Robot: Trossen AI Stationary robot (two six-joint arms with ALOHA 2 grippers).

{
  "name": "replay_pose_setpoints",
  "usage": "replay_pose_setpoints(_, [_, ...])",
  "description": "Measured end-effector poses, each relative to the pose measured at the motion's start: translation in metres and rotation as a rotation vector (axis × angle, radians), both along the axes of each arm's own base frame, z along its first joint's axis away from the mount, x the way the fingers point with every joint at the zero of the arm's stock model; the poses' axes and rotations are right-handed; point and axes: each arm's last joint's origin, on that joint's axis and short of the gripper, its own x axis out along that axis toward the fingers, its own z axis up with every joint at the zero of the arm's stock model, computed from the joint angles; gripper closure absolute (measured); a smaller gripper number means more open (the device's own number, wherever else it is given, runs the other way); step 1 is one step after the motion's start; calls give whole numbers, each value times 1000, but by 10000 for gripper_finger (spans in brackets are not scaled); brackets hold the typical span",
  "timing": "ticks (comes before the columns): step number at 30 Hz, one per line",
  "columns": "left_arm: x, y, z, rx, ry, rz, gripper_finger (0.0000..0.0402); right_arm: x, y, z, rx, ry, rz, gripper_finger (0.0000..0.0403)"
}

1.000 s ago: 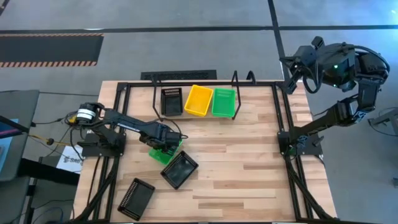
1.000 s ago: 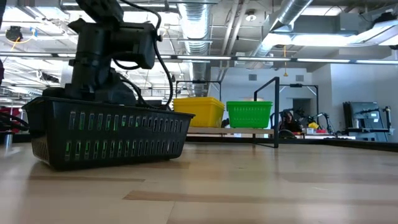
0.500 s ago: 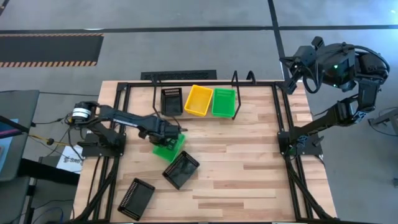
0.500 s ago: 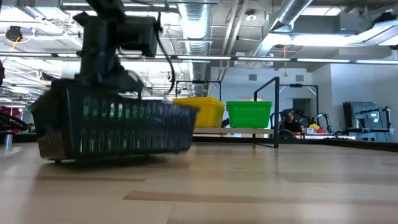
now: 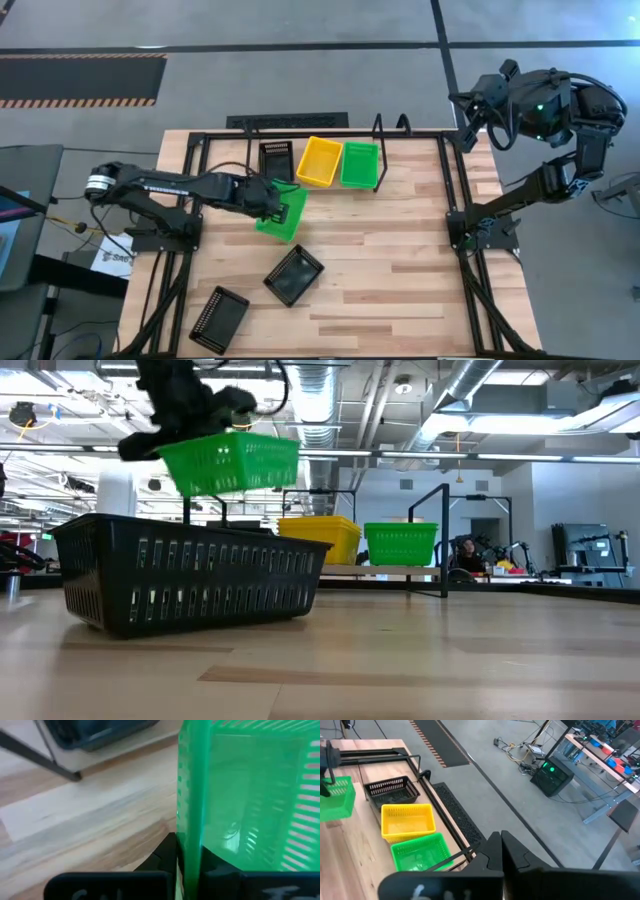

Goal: Stack baskets on shelf by color
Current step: Stack the green bin on top of the green bin on the shelf

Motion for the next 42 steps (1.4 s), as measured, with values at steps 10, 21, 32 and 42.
replay_pose_setpoints(10, [9, 2, 41, 135, -145, -64, 401, 0, 0, 0, 1, 0, -1, 400])
replay_pose_setpoints(21, [20, 11, 55, 210, -243, -149, 401, 0, 0, 0, 23, -25, -17, 400])
replay_pose_setpoints(32, [19, 19, 55, 202, -252, -103, 401, 0, 0, 0, 37, -40, -27, 400])
replay_pose_setpoints(42, [37, 33, 86, 282, -478, -126, 401, 0, 0, 0, 34, -37, -25, 400])
